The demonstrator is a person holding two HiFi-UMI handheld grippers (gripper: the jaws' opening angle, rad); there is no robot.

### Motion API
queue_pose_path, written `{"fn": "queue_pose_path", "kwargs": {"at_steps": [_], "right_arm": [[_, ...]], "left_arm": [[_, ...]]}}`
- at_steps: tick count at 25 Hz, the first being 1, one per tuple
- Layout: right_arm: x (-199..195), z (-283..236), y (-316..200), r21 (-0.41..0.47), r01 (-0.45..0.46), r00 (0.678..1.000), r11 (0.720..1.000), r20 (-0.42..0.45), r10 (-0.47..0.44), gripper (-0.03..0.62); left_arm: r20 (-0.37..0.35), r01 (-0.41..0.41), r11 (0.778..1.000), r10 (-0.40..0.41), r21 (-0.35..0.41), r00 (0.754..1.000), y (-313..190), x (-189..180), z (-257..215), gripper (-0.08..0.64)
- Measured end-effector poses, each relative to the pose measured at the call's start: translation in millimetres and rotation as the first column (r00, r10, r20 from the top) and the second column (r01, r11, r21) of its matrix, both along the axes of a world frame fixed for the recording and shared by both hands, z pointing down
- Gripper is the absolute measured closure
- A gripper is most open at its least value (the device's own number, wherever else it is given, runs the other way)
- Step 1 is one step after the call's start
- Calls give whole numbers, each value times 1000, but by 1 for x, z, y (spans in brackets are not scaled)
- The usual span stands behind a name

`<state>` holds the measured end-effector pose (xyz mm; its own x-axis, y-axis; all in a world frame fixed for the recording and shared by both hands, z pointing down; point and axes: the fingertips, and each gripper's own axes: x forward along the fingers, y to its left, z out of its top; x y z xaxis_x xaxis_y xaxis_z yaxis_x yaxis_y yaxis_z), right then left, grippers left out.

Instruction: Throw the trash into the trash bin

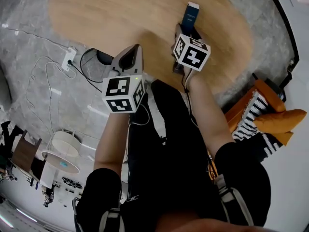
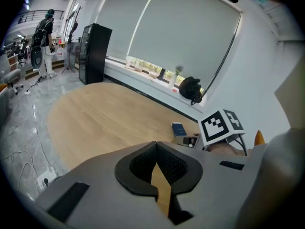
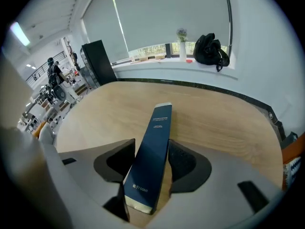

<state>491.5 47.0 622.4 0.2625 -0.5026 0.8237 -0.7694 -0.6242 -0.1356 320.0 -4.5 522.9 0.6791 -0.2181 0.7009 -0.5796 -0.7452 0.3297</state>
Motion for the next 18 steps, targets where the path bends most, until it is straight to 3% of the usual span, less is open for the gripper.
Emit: {"fn": "queue_pose_path", "kwargs": {"at_steps": [10, 15, 18], "right_arm": [[-27, -105, -15, 180, 50, 996, 982, -80, -36, 383], [-75, -129, -34, 231, 123, 991, 965, -84, -106, 387], [-115, -134, -48, 256, 175, 985, 951, -43, -170, 391]], "left_arm": [[-46, 29, 999, -28, 32, 999, -15, -29, -33, 548], [-60, 92, 995, -90, 36, 994, -26, -70, -41, 548], [-59, 143, 989, -142, 29, 988, -34, -102, -41, 548]]}}
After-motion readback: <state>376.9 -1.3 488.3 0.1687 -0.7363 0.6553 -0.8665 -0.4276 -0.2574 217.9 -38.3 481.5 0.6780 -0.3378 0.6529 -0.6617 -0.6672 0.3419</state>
